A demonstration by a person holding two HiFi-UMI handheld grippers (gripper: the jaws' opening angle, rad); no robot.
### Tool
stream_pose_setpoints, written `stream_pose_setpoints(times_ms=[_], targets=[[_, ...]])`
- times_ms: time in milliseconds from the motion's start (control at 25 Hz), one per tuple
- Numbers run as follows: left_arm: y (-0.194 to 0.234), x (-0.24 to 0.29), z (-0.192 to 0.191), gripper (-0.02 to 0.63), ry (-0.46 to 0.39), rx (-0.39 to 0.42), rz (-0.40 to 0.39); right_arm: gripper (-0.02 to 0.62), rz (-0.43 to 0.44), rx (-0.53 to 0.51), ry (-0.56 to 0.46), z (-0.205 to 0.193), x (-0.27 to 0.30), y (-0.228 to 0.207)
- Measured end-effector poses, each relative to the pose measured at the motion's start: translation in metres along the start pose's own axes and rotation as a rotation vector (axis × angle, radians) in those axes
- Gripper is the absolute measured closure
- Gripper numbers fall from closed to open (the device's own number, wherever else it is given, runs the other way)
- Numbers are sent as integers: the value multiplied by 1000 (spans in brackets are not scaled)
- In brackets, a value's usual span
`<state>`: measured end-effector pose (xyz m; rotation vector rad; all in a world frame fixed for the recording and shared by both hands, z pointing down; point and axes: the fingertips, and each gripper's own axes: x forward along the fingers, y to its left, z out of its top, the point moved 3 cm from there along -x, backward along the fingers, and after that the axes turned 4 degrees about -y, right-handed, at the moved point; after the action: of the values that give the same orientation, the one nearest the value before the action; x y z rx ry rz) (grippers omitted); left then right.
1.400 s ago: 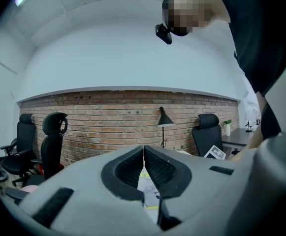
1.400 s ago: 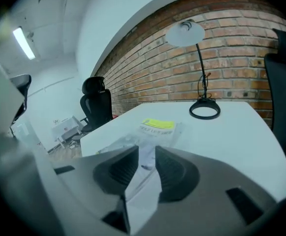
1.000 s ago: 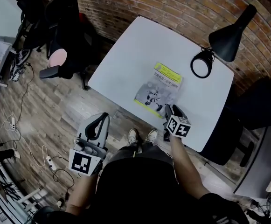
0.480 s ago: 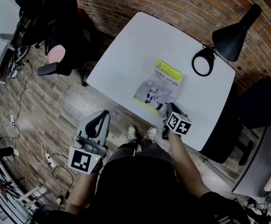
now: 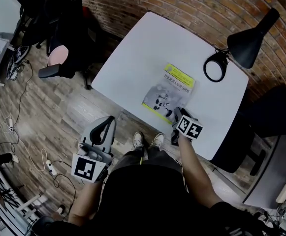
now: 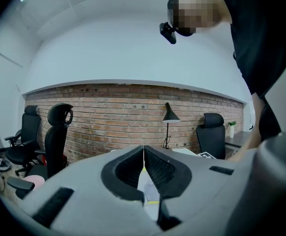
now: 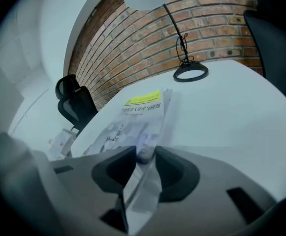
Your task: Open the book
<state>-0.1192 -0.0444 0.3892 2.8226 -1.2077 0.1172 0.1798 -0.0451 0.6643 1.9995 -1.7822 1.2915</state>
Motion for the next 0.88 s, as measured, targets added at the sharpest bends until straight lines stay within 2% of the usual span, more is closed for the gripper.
stream_pose_setpoints(times_ms=[80,160,360,640,880], targets=[[2,-1,0,578,-2,-4,2,440,3,31,-2,0,1,3],[3,-1,0,579,-1,-7,2,486,-13,16,-13,1,-2,3],[8,0,-2,578,-2,-18,4,531,-9,-32,-58,9,-11,7],[8,5,-4,580,-13,-35,-10,552,81,-4,-122,23,-23,23],[12,12,4,578,-63,-34,-22,552,178,-115,-159,44,-31,60]])
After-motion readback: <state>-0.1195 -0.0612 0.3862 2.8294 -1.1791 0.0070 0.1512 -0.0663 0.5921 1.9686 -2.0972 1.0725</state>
